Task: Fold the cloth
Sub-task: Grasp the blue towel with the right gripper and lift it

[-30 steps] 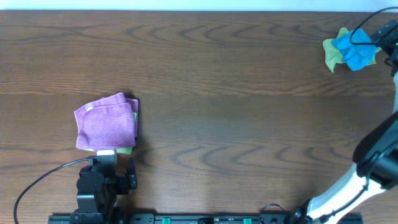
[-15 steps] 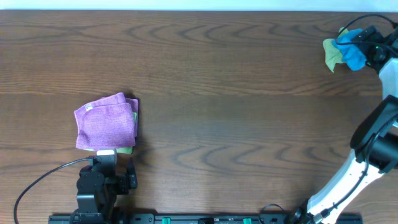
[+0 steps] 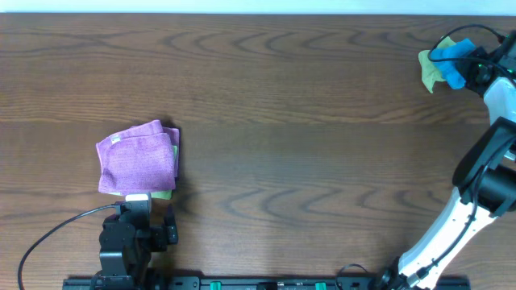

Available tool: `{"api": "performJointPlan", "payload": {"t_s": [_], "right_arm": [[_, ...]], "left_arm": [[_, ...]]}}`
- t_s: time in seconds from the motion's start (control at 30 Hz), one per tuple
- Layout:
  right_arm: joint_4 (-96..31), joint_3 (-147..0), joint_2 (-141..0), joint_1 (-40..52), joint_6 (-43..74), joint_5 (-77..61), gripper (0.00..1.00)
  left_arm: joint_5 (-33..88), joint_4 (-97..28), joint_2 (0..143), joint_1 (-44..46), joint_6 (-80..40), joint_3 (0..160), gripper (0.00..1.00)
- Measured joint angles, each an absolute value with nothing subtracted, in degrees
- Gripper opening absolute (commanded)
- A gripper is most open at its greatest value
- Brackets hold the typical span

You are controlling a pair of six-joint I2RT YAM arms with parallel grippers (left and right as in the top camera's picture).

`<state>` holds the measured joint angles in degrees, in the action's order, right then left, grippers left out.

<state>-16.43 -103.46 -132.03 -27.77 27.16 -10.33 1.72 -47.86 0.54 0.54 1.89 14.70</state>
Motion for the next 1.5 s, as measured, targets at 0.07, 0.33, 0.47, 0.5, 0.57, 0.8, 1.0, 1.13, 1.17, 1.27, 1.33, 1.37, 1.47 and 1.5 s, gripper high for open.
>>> {"api": "performJointPlan", "payload": {"t_s": [0.07, 0.33, 0.47, 0.5, 0.57, 0.8, 1.0, 1.13, 1.17, 1.27, 1.33, 1.37, 1.47, 1.5], "right_arm": [[-16.38, -103.46, -132.0, -27.77, 27.4, -11.84, 0.01], [-22.48, -103.44, -128.99, -26.41, 25.89, -15.38, 0.01], [-30.59, -103.48, -121.49, -23.83, 23.38, -16.19, 0.01], [-33.04, -103.46, -119.33, -23.09, 22.85, -16.38, 0.01], [-37.65, -103.63, -115.26, -21.74, 21.8, -16.71, 0.01], [-56.12, -104.2, -107.22, -17.28, 16.01, -16.95, 0.01], [-68.34, -104.18, -104.9, -12.43, 9.47, -16.73, 0.01], [-71.37, -104.18, -103.77, -7.77, 6.04, -16.75, 0.01], [-71.33, -104.18, -103.74, -6.68, 5.58, -16.73, 0.01], [-70.7, -103.39, -103.74, -3.14, 4.71, -16.75, 0.01], [-69.8, -101.89, -103.74, -0.62, 4.29, -16.73, 0.01], [-68.53, -100.66, -103.74, 0.75, 4.1, -16.71, 0.01], [-63.79, -96.14, -103.74, 4.54, 3.84, -16.75, 0.01], [-62.3, -94.67, -103.74, 5.48, 3.86, -16.82, 0.01]], "left_arm": [[1.72, -47.86, 0.54, 0.54, 1.89, 14.7, 0.95], [1.72, -47.86, 0.54, 0.54, 1.89, 14.7, 0.95], [1.72, -47.86, 0.54, 0.54, 1.87, 14.7, 0.95], [1.72, -47.86, 0.54, 0.54, 1.89, 14.7, 0.95], [1.72, -47.86, 0.54, 0.54, 1.89, 14.7, 0.95], [1.72, -47.86, 0.54, 0.54, 1.89, 14.7, 0.95], [1.72, -47.86, 0.54, 0.54, 1.89, 14.7, 0.95], [1.72, -47.86, 0.54, 0.54, 1.89, 14.7, 0.95], [1.72, -47.86, 0.54, 0.54, 1.89, 14.7, 0.95], [1.72, -47.86, 0.54, 0.54, 1.89, 14.7, 0.95], [1.72, -47.86, 0.54, 0.51, 1.89, 14.7, 0.95], [1.72, -47.83, 0.54, 0.54, 1.89, 14.7, 0.95], [1.72, -47.86, 0.54, 0.54, 1.89, 14.7, 0.95], [1.72, -47.83, 0.54, 0.54, 1.89, 14.7, 0.95]]}}
